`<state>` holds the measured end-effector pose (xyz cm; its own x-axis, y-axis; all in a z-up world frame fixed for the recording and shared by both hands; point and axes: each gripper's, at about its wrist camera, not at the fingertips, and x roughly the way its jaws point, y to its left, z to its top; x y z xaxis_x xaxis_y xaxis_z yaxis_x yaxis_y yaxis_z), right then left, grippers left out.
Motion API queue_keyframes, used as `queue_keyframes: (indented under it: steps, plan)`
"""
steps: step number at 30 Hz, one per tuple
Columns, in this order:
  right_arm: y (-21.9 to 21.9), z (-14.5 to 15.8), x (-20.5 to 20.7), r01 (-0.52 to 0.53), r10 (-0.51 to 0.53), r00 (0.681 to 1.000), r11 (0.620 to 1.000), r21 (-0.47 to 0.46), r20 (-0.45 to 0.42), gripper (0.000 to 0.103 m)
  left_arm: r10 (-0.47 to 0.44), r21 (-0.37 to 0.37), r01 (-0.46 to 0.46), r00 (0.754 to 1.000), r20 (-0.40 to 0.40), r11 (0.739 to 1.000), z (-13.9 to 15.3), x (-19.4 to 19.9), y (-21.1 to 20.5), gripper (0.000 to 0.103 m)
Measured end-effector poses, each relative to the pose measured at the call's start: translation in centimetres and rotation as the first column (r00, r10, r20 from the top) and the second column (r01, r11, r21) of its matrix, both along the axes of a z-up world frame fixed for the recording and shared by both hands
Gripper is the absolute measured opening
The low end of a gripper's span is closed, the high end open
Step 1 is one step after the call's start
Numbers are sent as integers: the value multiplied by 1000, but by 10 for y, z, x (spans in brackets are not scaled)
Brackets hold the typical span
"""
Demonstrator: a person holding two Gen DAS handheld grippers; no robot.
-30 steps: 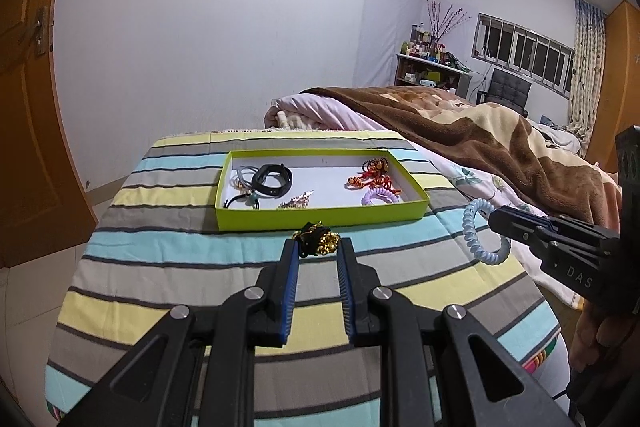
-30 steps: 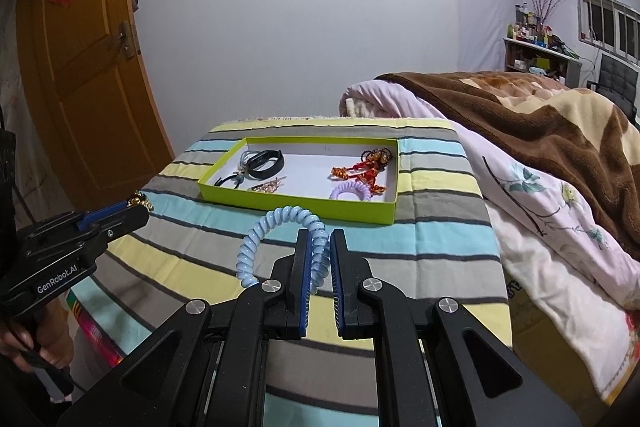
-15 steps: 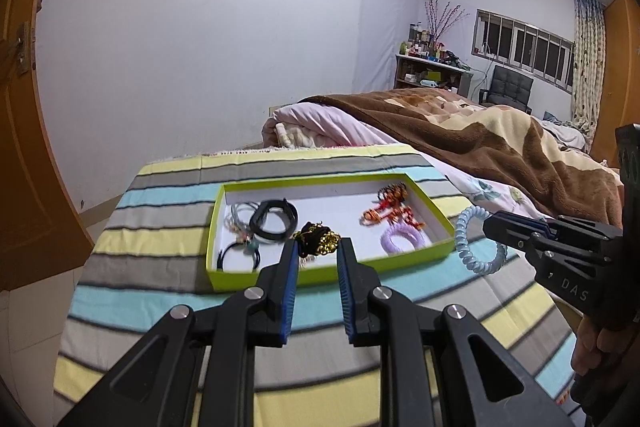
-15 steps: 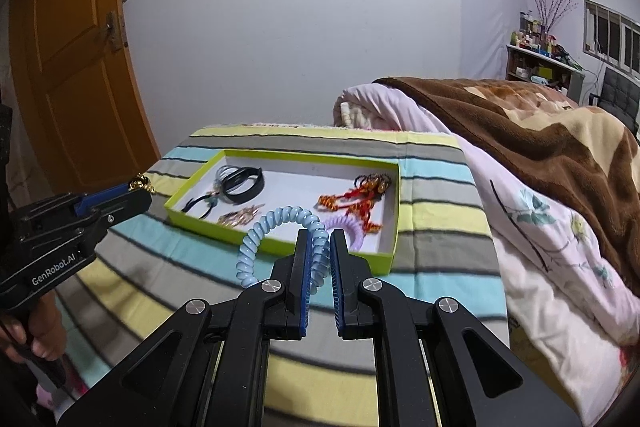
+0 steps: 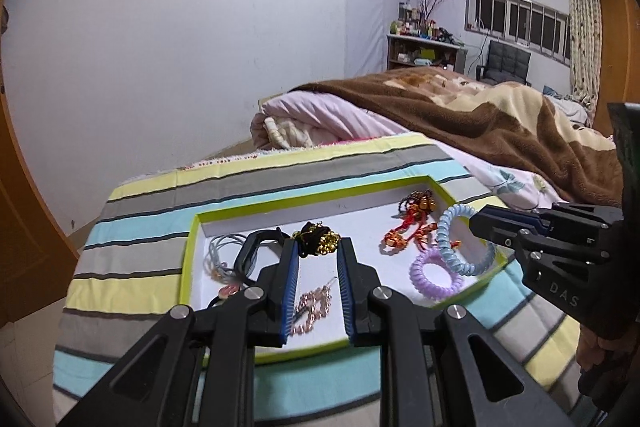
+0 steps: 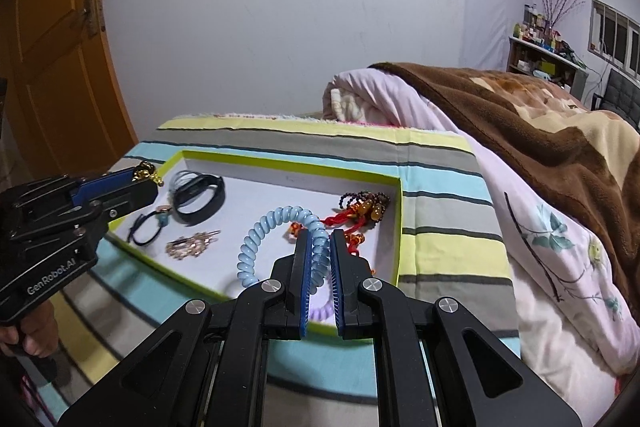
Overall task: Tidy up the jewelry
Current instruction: 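Drop gold charm into green box with left tool while right tool drops light-blue coil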
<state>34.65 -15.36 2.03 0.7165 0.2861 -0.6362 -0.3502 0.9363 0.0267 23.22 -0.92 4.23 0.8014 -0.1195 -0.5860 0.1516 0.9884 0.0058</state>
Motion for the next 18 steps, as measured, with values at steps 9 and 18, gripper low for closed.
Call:
queue_keyframes:
  steps: [9,18]
  plan:
    - [6,-21,34,6,-7,999,1000,-27,-52,9,-7,-10,6,997,-79,1000,-23,39,-1,20]
    - [9,-40,55,13,-18,993,999,-45,-113,9,-54,-17,52,987,-152,998,-41,57,-4,21]
